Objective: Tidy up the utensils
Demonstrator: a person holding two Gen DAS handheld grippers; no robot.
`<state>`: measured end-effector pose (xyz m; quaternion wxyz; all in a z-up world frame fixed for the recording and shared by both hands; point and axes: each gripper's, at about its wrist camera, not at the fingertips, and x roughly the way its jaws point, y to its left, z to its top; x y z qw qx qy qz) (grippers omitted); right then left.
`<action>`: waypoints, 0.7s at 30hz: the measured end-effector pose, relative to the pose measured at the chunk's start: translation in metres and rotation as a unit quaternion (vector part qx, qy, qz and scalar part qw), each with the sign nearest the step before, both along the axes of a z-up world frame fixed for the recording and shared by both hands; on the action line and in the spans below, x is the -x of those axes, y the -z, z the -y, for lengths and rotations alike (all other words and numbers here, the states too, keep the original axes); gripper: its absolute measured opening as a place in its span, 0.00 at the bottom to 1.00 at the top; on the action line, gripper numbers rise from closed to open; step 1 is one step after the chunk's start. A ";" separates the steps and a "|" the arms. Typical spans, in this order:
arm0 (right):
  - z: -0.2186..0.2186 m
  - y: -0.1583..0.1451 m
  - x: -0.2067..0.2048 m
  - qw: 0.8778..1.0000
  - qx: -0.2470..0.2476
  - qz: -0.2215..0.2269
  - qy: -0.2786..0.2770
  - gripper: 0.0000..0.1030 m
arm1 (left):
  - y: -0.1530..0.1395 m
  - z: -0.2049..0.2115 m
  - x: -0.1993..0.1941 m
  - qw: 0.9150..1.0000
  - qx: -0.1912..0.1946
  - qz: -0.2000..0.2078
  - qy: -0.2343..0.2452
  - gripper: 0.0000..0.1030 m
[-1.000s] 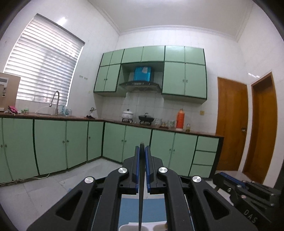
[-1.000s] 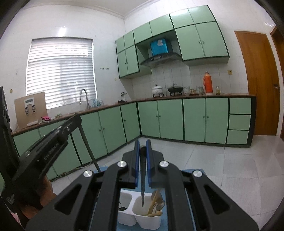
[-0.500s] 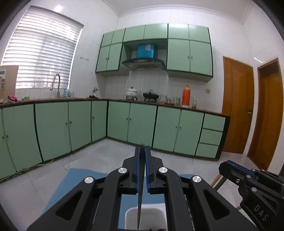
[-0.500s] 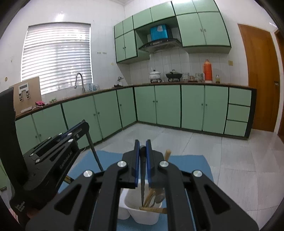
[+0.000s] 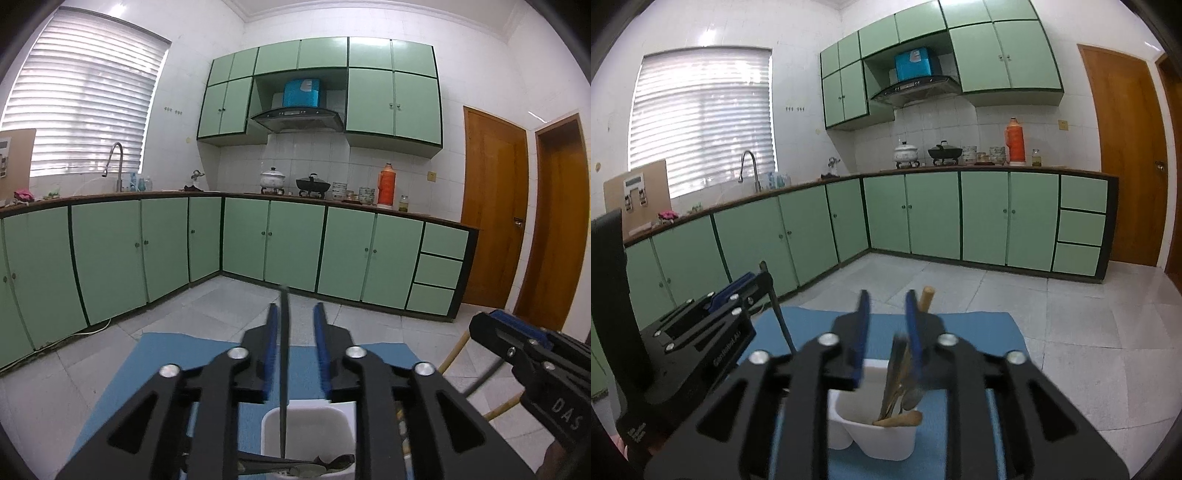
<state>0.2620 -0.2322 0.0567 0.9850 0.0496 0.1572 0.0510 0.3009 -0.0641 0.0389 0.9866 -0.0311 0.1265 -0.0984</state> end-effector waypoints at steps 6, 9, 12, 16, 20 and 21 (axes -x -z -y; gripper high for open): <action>0.011 -0.008 0.012 1.000 -0.012 0.023 0.006 0.40 | -0.002 -0.005 0.004 1.000 0.007 0.006 0.001 0.42; 0.018 -0.015 0.020 0.999 -0.019 0.037 0.011 0.44 | -0.007 -0.009 0.008 1.000 0.014 0.011 0.002 0.53; 0.023 -0.021 0.031 0.998 -0.021 0.050 0.016 0.50 | -0.013 -0.015 0.015 1.000 0.020 0.020 0.002 0.61; 0.030 -0.025 0.052 0.997 -0.013 0.065 0.028 0.57 | -0.022 -0.023 0.033 0.999 0.016 0.043 -0.007 0.73; 0.035 -0.022 0.073 0.997 -0.006 0.070 0.041 0.71 | -0.027 -0.031 0.055 0.998 0.012 0.054 -0.012 0.84; 0.036 -0.019 0.079 0.997 -0.006 0.068 0.042 0.76 | -0.028 -0.033 0.061 0.998 0.012 0.056 -0.013 0.87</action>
